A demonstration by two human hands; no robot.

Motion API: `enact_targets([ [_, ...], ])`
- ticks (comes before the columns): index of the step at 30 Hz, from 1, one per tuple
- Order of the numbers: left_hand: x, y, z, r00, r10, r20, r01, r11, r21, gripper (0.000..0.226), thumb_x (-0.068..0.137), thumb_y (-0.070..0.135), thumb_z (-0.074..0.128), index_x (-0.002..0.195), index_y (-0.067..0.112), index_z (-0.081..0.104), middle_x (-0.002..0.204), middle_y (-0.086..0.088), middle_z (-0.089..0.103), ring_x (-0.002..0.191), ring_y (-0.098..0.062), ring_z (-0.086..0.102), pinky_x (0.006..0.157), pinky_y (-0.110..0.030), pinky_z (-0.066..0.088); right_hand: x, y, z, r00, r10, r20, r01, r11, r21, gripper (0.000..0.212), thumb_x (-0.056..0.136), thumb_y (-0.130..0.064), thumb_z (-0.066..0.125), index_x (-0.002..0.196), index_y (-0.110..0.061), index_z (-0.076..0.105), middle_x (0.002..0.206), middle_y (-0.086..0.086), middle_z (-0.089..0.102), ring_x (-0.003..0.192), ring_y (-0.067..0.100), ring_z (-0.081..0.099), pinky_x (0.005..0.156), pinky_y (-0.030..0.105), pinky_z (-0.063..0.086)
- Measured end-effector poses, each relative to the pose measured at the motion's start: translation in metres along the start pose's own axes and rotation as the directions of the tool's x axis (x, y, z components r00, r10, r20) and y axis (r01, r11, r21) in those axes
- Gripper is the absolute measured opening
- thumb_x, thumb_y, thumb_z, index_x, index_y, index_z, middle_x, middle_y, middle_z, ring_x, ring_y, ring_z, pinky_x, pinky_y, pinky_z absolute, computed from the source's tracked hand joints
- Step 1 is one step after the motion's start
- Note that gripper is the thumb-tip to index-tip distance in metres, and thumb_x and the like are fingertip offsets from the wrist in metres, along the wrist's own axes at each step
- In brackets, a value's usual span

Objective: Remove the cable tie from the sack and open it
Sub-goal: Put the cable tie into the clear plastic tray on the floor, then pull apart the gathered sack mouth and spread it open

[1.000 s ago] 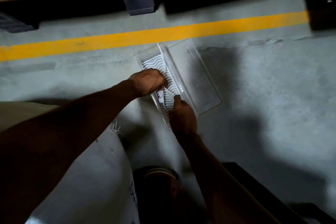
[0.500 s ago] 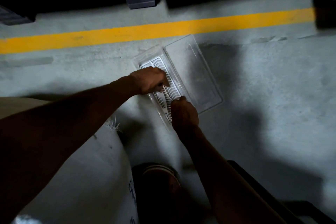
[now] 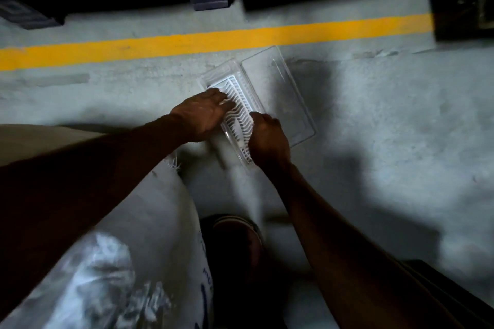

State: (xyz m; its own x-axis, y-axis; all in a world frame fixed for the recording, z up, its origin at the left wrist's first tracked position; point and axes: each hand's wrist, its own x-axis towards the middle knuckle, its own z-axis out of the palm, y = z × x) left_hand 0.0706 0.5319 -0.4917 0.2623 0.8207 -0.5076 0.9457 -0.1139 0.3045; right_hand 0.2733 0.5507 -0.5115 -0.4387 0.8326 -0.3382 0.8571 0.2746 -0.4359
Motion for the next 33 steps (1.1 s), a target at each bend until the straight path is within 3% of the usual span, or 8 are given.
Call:
enact_targets([
  [5,-0.058,0.007,-0.069,0.977,-0.212,-0.011,0.212,0.977,-0.016,0.074,0.107,0.037,0.042,0.168,0.017,0.005,0.173,-0.015,0.017,0.162,-0.035,0.011,0.131,-0.046,0.013,-0.011,-0.055,-0.063,0.993,0.016,0.12,-0.006,0.996,-0.087,0.059,0.1,-0.032,0.052,0.153,-0.019,0.034,0.155,0.011,0.037,0.125,0.038,0.046,0.094,0.05,0.05],
  [12,-0.194,0.022,-0.192,0.9,-0.376,-0.219,0.365,0.927,-0.09,0.071,0.108,0.047,0.034,0.168,0.023,0.005,0.173,-0.011,0.023,0.161,-0.033,0.017,0.128,-0.053,0.019,-0.054,-0.162,-0.186,0.987,-0.162,0.018,0.161,0.987,0.008,0.071,0.096,-0.046,0.058,0.157,-0.024,0.03,0.163,0.012,0.025,0.139,0.037,0.037,0.102,0.052,0.045],
  [18,-0.342,0.04,-0.254,0.794,-0.487,-0.363,0.437,0.873,-0.216,0.076,0.1,0.057,0.024,0.167,0.023,0.011,0.169,-0.01,0.031,0.158,-0.034,0.024,0.125,-0.055,0.026,-0.12,-0.27,-0.26,0.912,-0.408,-0.044,0.41,0.911,0.04,0.072,0.094,-0.048,0.059,0.155,-0.021,0.035,0.162,0.014,0.029,0.141,0.037,0.035,0.104,0.052,0.046],
  [23,-0.471,0.051,-0.238,0.711,-0.579,-0.398,0.484,0.815,-0.319,0.078,0.099,0.06,0.025,0.167,0.026,0.011,0.171,-0.008,0.03,0.159,-0.032,0.024,0.125,-0.053,0.026,-0.192,-0.351,-0.254,0.821,-0.57,-0.001,0.569,0.819,0.071,0.071,0.093,-0.056,0.05,0.155,-0.024,0.036,0.163,0.011,0.029,0.143,0.034,0.034,0.107,0.054,0.043],
  [29,-0.609,0.054,-0.148,0.679,-0.636,-0.366,0.493,0.765,-0.416,0.077,0.1,0.057,0.033,0.164,0.016,0.026,0.156,-0.019,0.05,0.143,-0.037,0.051,0.108,-0.054,0.05,-0.281,-0.413,-0.199,0.71,-0.686,0.158,0.686,0.725,0.065,0.074,0.092,-0.062,0.05,0.155,-0.029,0.032,0.165,0.007,0.026,0.145,0.033,0.033,0.109,0.053,0.042],
  [33,-0.664,0.066,-0.093,0.643,-0.701,-0.308,0.491,0.686,-0.538,0.077,0.099,0.062,0.036,0.165,0.021,0.026,0.154,-0.017,0.053,0.137,-0.037,0.056,0.103,-0.051,0.053,-0.328,-0.431,-0.163,0.625,-0.755,0.195,0.768,0.64,0.018,0.076,0.088,-0.062,0.052,0.153,-0.026,0.04,0.162,0.009,0.034,0.144,0.036,0.037,0.11,0.053,0.04],
])
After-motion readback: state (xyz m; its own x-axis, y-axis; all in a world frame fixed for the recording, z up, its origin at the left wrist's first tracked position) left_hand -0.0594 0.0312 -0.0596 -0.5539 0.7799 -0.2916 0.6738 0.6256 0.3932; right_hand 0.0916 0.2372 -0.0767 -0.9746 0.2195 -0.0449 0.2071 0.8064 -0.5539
